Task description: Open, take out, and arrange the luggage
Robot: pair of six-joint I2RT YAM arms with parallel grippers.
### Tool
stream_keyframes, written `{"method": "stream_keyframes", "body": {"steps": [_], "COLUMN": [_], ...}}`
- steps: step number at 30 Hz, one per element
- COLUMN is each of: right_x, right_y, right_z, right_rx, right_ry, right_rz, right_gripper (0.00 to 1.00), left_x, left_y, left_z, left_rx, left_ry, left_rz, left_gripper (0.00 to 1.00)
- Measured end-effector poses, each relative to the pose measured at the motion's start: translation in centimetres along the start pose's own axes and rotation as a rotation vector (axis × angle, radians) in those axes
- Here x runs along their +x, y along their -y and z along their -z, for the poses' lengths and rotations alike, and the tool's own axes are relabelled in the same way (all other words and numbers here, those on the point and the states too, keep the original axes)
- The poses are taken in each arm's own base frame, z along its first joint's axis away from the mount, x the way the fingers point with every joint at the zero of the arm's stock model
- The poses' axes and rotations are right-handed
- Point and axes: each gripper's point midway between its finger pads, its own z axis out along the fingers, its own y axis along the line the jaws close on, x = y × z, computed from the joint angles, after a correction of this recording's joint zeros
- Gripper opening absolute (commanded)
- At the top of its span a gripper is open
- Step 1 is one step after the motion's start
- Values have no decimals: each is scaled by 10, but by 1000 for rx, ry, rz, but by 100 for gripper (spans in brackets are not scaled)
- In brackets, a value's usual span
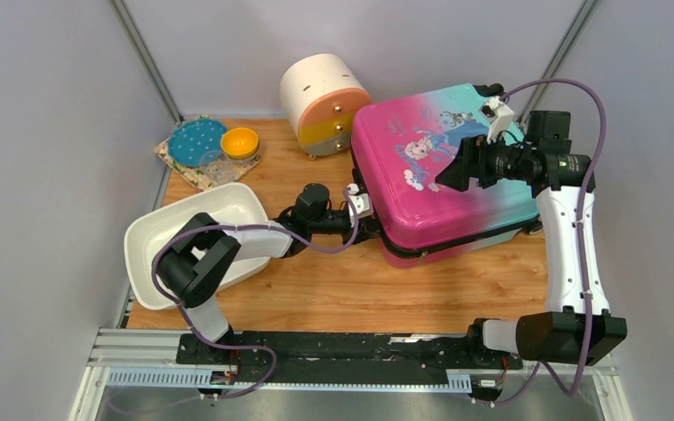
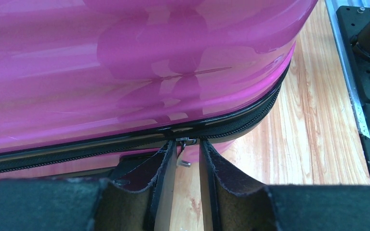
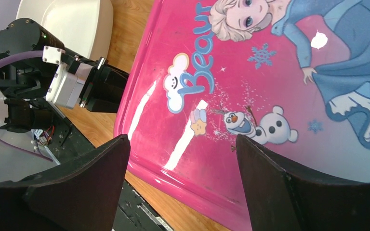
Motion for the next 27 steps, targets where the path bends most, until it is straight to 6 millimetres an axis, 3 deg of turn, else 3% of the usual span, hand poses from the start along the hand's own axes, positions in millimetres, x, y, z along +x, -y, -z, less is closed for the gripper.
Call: {"method": "stream_keyframes", "body": {"steps": [10,19,23,27], "right_x": [14,30,29,29], "right_y": [-16,-11,-8,-6], "right_z": [-31,-45,-48,-48], "right_rx": [-25,14,28,35], "right_ry": [-78,-126,-118,-116], "right_rz": [41,52,65,75], "right_gripper": [83,82,82,82], "left_x": [2,6,19,22], "left_y": [0,1,-2,-7], "left_z": [0,-2,-3,-5], "left_rx": [-24,-20,-43,-72], "left_ry": [3,3,-24,-25], "left_rz": [34,48,72,68], "left_gripper": [40,45,35,9]}}
